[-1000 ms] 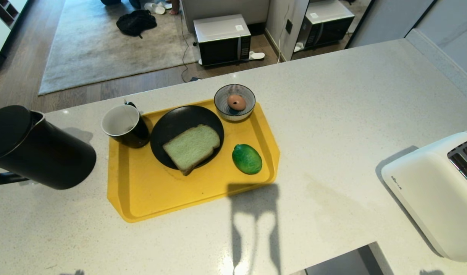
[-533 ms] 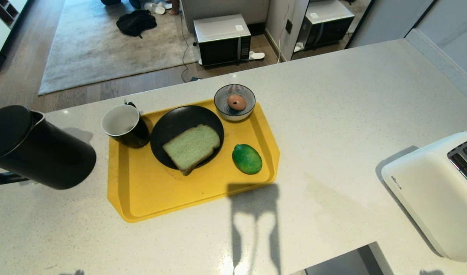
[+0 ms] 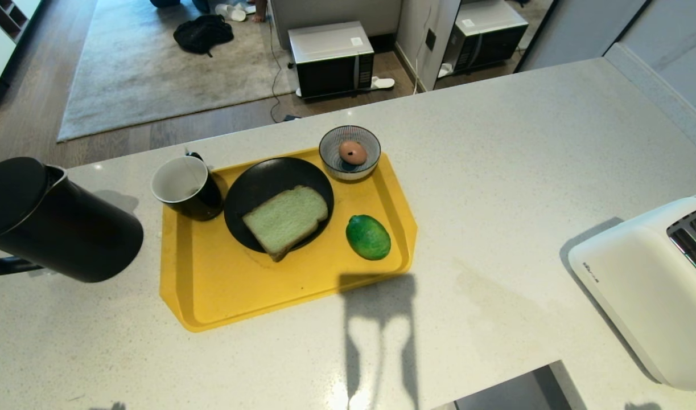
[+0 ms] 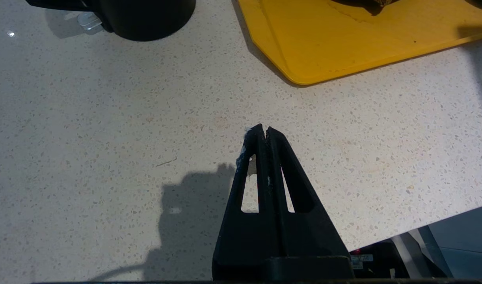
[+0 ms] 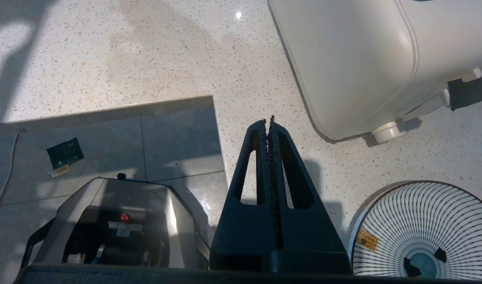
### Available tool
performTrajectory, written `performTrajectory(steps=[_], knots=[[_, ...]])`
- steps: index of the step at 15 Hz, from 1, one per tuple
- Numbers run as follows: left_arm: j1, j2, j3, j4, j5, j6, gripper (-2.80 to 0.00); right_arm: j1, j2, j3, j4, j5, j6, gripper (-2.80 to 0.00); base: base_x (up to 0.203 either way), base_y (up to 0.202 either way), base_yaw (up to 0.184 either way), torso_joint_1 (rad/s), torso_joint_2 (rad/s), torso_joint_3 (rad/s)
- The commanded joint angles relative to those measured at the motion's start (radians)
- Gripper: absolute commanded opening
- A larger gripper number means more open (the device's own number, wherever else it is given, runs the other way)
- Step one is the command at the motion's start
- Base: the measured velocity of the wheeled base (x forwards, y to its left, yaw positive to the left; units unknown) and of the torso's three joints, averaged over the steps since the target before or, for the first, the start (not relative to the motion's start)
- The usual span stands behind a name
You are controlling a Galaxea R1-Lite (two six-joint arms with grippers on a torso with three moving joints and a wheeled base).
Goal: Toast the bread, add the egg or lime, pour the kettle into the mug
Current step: Pick up the kettle
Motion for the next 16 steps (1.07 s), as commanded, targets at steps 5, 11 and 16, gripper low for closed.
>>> performTrajectory(steps=[5,11,16], knots=[[0.0,0.0,0.0,0.0,0.0,-0.001,-2.8,0.0,0.003,0.0,0.001,0.0,-0.001,-2.8,0.0,0.0,0.0,0.0,0.0,0.0],[0.0,0.0,0.0,0.0,0.001,-0.001,-2.8,0.0,0.003,0.0,0.001,-0.003,0.0,-2.8,0.0,0.0,0.0,0.0,0.0,0.0],[0.0,0.0,0.0,0.0,0.0,0.001,-2.8,0.0,0.003,0.0,0.001,-0.001,0.0,-2.8,0.0,0.0,0.0,0.0,0.0,0.0]])
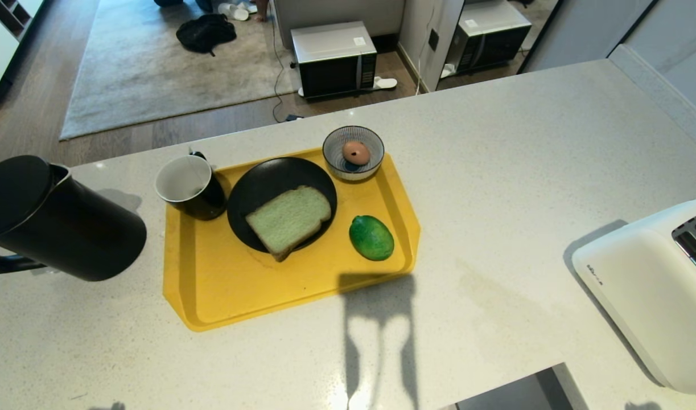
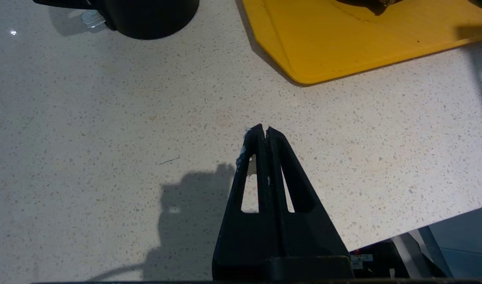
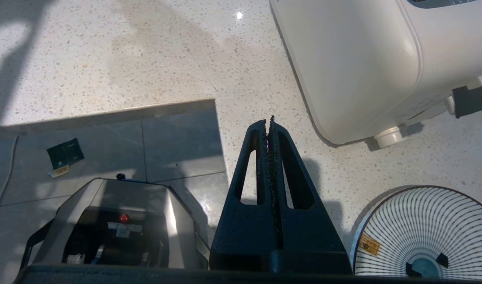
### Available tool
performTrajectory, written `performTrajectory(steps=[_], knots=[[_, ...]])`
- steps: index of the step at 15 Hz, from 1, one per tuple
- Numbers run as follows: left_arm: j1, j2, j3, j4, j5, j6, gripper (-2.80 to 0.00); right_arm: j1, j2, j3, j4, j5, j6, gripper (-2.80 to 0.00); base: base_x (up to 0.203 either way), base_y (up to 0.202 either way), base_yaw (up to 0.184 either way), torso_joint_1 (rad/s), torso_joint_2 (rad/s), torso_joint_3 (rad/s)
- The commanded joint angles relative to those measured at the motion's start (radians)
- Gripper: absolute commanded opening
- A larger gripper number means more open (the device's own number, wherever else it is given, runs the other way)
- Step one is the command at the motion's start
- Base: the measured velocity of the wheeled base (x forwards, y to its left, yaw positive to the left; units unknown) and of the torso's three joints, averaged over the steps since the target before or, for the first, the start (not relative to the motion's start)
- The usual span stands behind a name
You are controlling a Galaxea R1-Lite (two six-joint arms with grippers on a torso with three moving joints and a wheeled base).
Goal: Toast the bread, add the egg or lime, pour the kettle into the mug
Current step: Pick up the kettle
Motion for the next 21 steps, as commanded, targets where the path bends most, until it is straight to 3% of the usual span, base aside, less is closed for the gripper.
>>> performTrajectory(steps=[1,21], knots=[[0.001,0.0,0.0,0.0,0.001,-0.001,-2.8,0.002,0.002,0.0,0.001,0.003,-0.001,-2.8,0.0,0.0,0.0,0.0,0.0,0.0],[0.001,0.0,0.0,0.0,0.001,-0.001,-2.8,0.0,0.002,0.0,0.001,0.001,0.001,-2.8,0.0,-0.002,0.032,0.002,0.0,0.001]])
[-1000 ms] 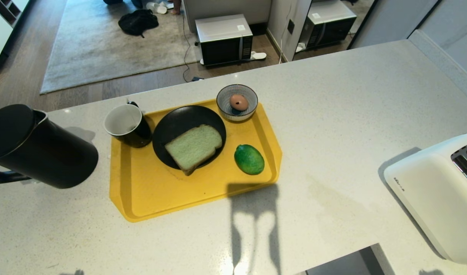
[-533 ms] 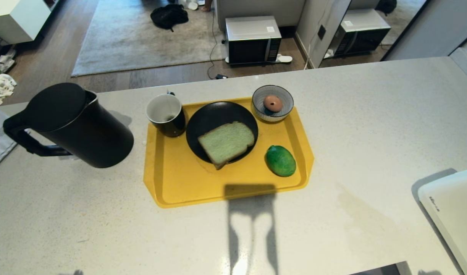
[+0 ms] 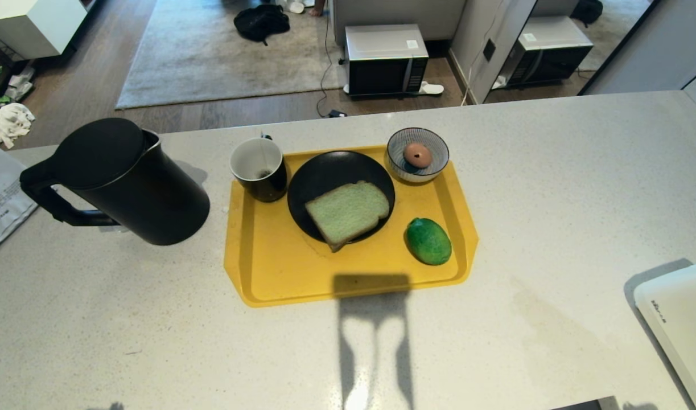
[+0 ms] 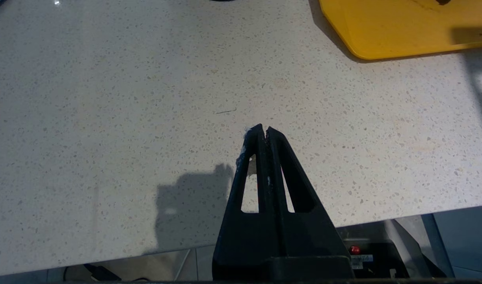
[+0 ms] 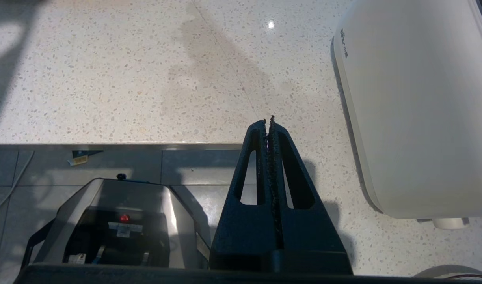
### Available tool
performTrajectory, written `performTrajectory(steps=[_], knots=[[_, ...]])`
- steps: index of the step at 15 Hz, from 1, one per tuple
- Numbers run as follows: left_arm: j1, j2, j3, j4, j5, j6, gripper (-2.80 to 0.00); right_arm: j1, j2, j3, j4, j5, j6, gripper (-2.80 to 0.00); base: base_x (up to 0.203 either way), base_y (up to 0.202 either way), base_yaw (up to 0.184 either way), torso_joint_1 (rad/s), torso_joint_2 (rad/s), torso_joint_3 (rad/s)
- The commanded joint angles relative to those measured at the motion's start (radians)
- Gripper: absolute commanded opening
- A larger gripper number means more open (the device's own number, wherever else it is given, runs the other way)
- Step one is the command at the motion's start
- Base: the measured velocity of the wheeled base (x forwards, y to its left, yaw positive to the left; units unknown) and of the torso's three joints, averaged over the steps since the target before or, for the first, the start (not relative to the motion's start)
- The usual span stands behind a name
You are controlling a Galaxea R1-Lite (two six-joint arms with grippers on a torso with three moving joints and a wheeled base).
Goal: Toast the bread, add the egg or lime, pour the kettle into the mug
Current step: Pick up the kettle
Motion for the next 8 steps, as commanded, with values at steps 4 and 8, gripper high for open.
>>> performTrajectory(steps=[4,8], knots=[[0.0,0.0,0.001,0.0,0.0,0.0,-2.8,0.0,0.001,0.0,0.0,-0.003,-0.001,-2.8,0.0,0.0,0.0,0.0,0.0,0.0],[0.0,0.0,0.0,0.0,0.0,0.001,-2.8,0.0,0.001,0.0,0.0,-0.001,-0.001,-2.8,0.0,0.0,0.0,0.0,0.0,0.0]])
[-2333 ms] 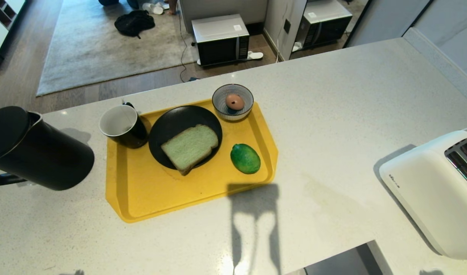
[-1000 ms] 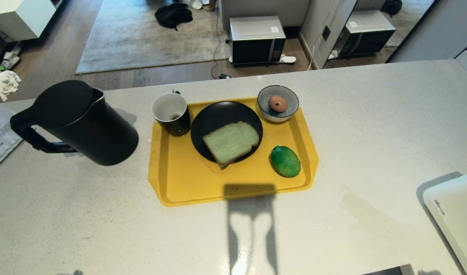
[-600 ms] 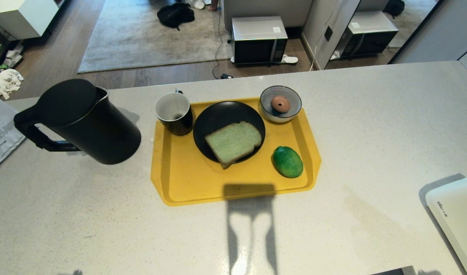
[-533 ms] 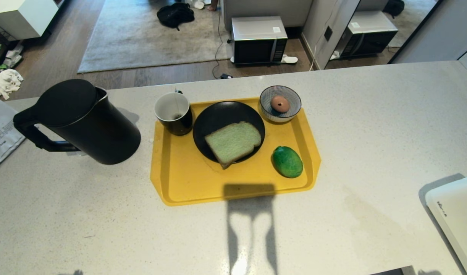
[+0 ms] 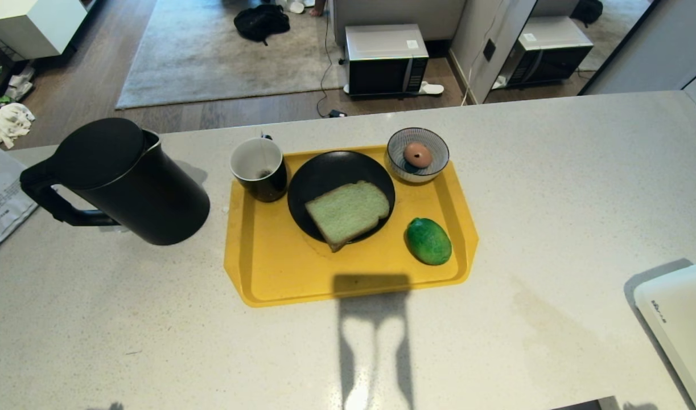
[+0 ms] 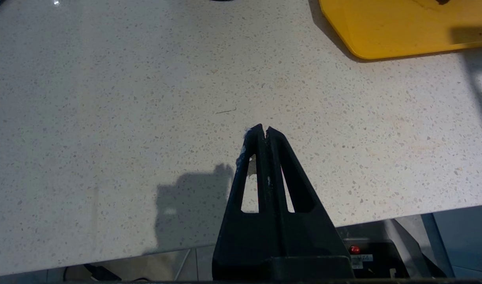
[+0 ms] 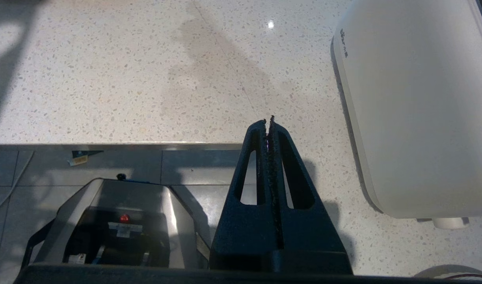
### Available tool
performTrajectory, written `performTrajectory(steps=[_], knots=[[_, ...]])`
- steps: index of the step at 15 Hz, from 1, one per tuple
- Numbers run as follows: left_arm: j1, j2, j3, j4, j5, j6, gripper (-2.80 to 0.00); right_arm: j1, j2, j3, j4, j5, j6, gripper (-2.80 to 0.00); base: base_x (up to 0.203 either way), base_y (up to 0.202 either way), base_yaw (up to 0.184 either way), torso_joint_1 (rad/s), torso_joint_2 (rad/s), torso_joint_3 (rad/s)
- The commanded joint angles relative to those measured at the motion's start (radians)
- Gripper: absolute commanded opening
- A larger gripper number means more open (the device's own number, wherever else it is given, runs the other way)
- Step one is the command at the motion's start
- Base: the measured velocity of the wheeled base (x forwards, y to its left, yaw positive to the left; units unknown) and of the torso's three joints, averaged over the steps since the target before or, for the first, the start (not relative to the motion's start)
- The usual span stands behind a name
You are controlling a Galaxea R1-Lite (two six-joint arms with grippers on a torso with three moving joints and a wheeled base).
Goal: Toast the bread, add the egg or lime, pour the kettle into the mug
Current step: Pick up the kettle
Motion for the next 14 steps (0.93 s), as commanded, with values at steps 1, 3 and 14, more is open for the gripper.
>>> performTrajectory(steps=[1,3,14], knots=[[0.0,0.0,0.001,0.0,0.001,0.0,-2.8,0.0,0.001,0.0,0.0,0.001,-0.002,-2.8,0.0,0.0,0.0,0.0,0.0,0.0],[0.0,0.0,0.0,0.0,0.002,0.0,-2.8,0.0,0.001,0.0,0.0,0.001,-0.001,-2.8,0.0,0.0,0.0,0.0,0.0,0.0],[-0.002,0.087,-0.214,-0.028,0.012,0.035,-2.8,0.0,0.001,0.0,0.0,-0.001,0.004,-2.8,0.0,0.0,0.0,0.0,0.0,0.0]])
